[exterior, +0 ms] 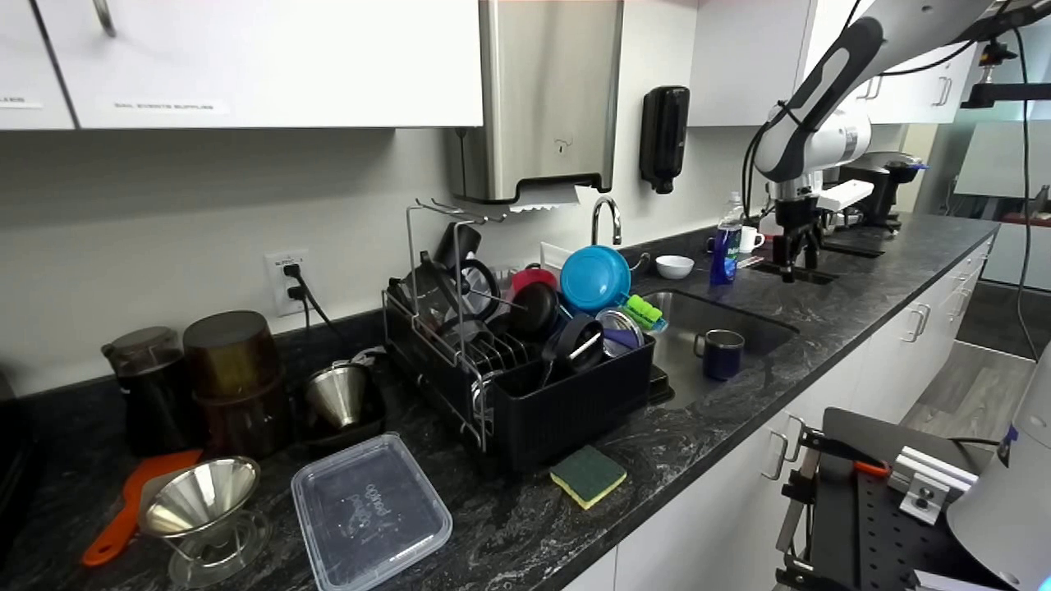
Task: Put the cup in the sink
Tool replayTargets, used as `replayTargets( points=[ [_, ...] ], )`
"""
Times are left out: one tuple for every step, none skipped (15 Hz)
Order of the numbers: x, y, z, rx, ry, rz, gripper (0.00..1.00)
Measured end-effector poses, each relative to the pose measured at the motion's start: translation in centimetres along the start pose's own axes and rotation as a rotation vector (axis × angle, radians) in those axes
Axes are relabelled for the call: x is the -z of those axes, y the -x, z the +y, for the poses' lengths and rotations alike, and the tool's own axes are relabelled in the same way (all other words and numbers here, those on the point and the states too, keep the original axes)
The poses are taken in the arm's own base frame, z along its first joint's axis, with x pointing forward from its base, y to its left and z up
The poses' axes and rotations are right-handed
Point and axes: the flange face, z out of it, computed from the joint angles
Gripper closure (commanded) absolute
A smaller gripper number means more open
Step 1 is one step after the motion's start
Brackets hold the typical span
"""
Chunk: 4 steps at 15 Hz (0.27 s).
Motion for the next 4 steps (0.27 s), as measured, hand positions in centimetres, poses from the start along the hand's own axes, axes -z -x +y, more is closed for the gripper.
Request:
replayTargets(
  points=[
    [0.3, 0.6, -0.8, 0.028, 0.001, 0.002, 0.0],
    [0.6, 1.1, -1.7, 0.058, 0.006, 0.001, 0.0],
    [0.7, 1.5, -2.6, 0.078, 0.01, 0.0, 0.0],
    [0.8, 1.9, -3.4, 0.082, 0.019, -0.006, 0.0]
  ],
)
